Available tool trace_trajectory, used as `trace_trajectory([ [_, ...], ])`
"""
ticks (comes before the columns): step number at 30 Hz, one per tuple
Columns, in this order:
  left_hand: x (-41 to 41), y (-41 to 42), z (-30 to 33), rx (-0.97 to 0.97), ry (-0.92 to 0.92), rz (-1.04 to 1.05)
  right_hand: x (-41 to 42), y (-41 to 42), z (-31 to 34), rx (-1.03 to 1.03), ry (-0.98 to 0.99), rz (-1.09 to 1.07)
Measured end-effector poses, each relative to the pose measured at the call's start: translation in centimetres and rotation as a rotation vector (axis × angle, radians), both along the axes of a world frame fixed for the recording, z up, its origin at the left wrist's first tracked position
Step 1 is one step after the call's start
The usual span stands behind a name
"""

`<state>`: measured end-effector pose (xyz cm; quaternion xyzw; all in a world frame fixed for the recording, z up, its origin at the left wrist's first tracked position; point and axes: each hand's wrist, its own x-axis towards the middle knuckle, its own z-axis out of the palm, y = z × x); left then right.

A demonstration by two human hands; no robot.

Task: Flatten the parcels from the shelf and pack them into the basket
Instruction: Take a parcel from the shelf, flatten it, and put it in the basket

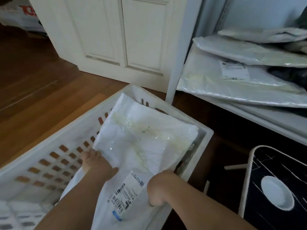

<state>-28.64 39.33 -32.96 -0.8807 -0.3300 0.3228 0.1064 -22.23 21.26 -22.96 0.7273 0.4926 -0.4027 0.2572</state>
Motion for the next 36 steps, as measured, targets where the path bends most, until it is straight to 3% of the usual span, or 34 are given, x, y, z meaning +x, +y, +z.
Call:
trace_trajectory([
  [3, 0.9, 0.7, -2.2, 0.035, 0.104, -0.051, 0.6, 0.7, -1.5, 0.118, -0.014, -0.169],
  [6, 1.0, 0.5, -4.4, 0.092, 0.214, -0.096, 1.6, 1.5, -2.0, 0.433, -0.242, -0.209],
  [7, 1.2, 0.1, -4.8, 0.126, 0.251, -0.113, 2.4, 1.4, -2.5, 0.436, -0.323, -0.189],
  [9, 2.1, -1.3, -4.5, 0.183, 0.244, -0.148, 4.7, 0.7, -3.0, 0.237, -0.42, -0.135],
  [11, 3.8, -2.9, -4.4, 0.09, -0.02, -0.14, 6.5, -0.2, -3.9, 0.027, -0.423, -0.114],
  [13, 6.4, -4.4, -4.9, -0.168, -0.395, -0.113, 7.7, -0.6, -4.9, -0.078, -0.362, -0.114],
  [15, 9.1, -5.7, -5.7, -0.391, -0.543, -0.08, 8.3, -0.6, -5.2, -0.109, -0.294, -0.118],
  [19, 11.3, -6.9, -9.3, -0.592, -0.365, -0.057, 9.4, -0.3, -5.3, -0.234, -0.223, -0.15],
  [22, 9.9, -8.7, -13.2, -0.564, -0.114, -0.21, 10.1, 0.0, -6.1, -0.191, -0.185, -0.184],
  [25, 8.8, -9.8, -15.5, -0.479, -0.044, -0.258, 10.2, 0.6, -6.7, -0.061, -0.181, -0.198],
  [30, 9.3, -9.6, -14.4, -0.451, 0.046, -0.272, 10.4, 0.7, -6.6, -0.006, -0.223, -0.172],
  [36, 12.0, -7.8, -8.1, -0.641, 0.108, -0.294, 10.1, 0.5, -5.0, 0.399, -0.416, -0.164],
])
